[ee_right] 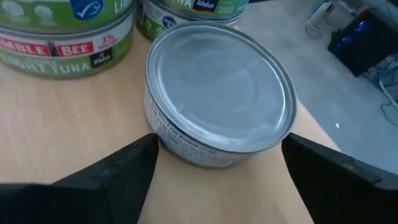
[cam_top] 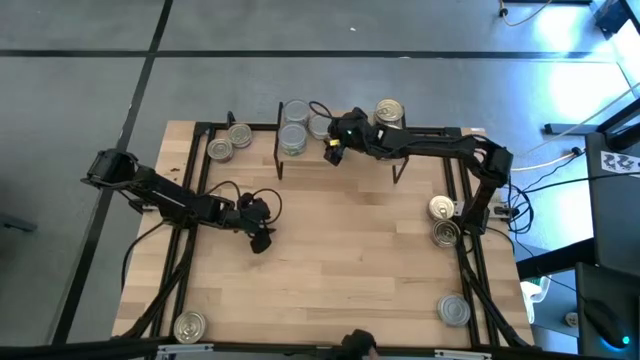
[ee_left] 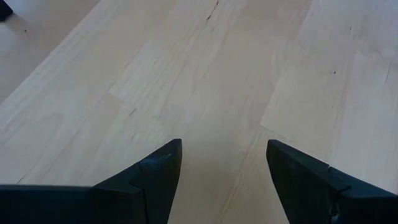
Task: Stack canned seafood by type on shelf
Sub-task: Put the green white tuna can on the shelf, then stack the green white tuna can on top of the other green white tuna can on the shelf
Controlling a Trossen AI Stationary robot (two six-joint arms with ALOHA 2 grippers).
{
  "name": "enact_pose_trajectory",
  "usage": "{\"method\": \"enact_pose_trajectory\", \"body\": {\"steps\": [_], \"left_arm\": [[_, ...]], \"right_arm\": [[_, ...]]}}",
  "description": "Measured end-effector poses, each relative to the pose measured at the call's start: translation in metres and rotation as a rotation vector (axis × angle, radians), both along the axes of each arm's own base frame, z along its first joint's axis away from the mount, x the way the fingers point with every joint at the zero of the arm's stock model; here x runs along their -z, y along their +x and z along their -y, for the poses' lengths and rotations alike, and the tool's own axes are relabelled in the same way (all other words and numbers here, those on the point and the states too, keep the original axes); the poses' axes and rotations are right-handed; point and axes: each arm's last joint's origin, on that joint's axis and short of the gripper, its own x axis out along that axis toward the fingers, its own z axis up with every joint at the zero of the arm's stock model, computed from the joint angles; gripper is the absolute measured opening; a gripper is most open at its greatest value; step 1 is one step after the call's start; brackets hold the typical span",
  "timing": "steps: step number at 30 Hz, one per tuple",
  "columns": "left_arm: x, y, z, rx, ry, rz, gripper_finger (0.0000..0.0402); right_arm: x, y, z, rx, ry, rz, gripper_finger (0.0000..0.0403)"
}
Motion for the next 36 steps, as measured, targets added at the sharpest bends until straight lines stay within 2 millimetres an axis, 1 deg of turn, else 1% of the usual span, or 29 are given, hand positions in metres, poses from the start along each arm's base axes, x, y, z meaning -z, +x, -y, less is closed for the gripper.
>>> {"method": "enact_pose_trajectory", "body": {"steps": [4,7,9,11,14,16,19,21,24,27,31,33,36], "left_arm": [[0.0,0.0,0.0,0.0,0.0,0.0,0.0233],[0.0,0.0,0.0,0.0,0.001,-0.001,0.0233],[0.0,0.0,0.0,0.009,0.008,-0.003,0.0233],[0.0,0.0,0.0,0.023,0.019,-0.007,0.0233],[0.0,0.0,0.0,0.037,0.031,-0.011,0.0233],[0.0,0.0,0.0,0.045,0.037,-0.013,0.0233],[0.0,0.0,0.0,0.056,0.046,-0.016,0.0233],[0.0,0.0,0.0,0.057,0.046,-0.013,0.0233],[-0.003,0.003,0.002,0.078,0.052,0.024,0.0233],[-0.006,0.007,0.006,0.131,0.072,0.067,0.0233],[-0.012,0.011,0.012,0.184,0.093,0.097,0.0233],[-0.015,0.013,0.014,0.209,0.107,0.103,0.0233],[-0.02,0.017,0.018,0.235,0.12,0.129,0.0233]], "right_arm": [[-0.002,0.002,0.001,-0.002,-0.032,0.014,0.0341],[-0.004,0.001,0.001,0.012,-0.071,-0.013,0.0341],[-0.008,0.0,-0.005,-0.007,-0.085,-0.031,0.0341],[-0.019,-0.003,-0.015,-0.02,-0.082,-0.069,0.0341],[-0.037,-0.005,-0.039,-0.081,-0.067,-0.114,0.0341],[-0.044,-0.007,-0.059,-0.13,-0.06,-0.139,0.0341],[-0.05,-0.009,-0.092,-0.218,-0.055,-0.178,0.0341],[-0.049,-0.008,-0.116,-0.28,-0.055,-0.195,0.0341],[-0.041,-0.006,-0.153,-0.383,-0.056,-0.214,0.0341],[-0.025,-0.008,-0.184,-0.474,-0.06,-0.248,0.0341],[-0.001,-0.019,-0.215,-0.564,-0.062,-0.336,0.0341],[0.006,-0.025,-0.229,-0.587,-0.046,-0.355,0.0341],[0.011,-0.033,-0.246,-0.575,0.032,-0.362,0.0341]]}}
